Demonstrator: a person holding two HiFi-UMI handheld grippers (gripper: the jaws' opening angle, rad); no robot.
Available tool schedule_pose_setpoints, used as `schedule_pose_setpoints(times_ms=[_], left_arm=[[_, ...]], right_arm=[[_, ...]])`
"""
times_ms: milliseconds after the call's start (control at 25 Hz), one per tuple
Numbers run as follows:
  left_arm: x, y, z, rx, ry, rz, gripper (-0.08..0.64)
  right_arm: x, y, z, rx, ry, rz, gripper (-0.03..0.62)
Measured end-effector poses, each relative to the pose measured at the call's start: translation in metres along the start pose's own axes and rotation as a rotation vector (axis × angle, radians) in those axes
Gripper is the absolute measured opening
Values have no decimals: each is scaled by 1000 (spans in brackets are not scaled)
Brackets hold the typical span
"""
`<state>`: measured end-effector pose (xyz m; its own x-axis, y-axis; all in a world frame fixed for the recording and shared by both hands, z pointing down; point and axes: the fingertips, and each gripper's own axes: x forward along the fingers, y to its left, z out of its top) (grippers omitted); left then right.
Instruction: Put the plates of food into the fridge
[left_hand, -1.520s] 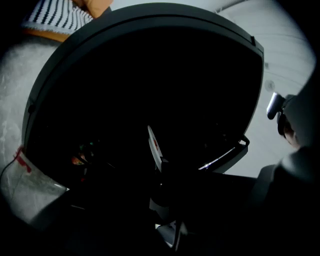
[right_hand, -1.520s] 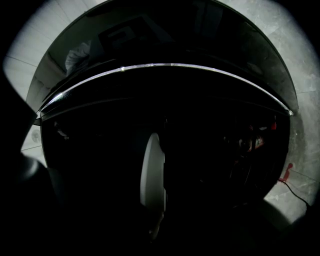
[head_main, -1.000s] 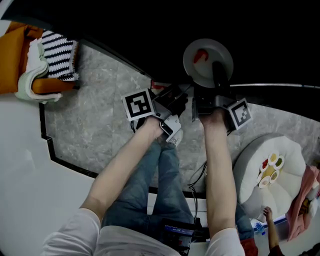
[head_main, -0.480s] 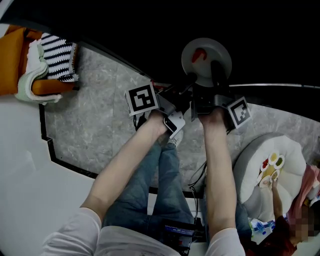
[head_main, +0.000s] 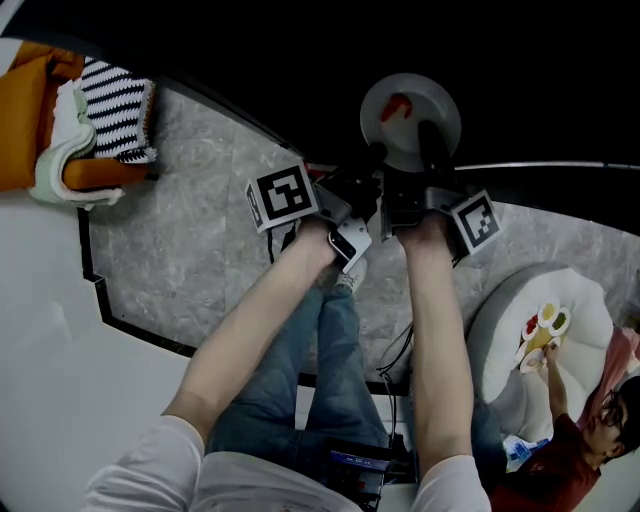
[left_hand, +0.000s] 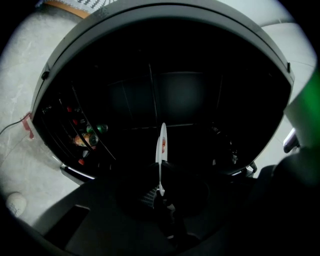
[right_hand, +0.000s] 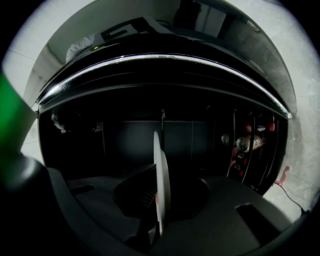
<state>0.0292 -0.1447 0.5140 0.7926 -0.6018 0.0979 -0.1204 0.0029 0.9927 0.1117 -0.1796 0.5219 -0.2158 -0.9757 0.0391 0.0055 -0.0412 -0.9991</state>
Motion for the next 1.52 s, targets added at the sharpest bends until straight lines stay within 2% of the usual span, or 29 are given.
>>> schedule_pose_setpoints(times_ms=[680, 1360, 1520], left_arm=[[2, -2, 28, -31, -97, 0, 15], [22, -3, 42, -31, -98, 5, 15], [23, -5, 48, -24, -115, 7, 15]], right_arm=[[-4, 5, -14, -91, 74, -15, 17], [-6, 3, -12, -113, 112, -7, 21], [-4, 4, -14, -138, 145, -10, 55]])
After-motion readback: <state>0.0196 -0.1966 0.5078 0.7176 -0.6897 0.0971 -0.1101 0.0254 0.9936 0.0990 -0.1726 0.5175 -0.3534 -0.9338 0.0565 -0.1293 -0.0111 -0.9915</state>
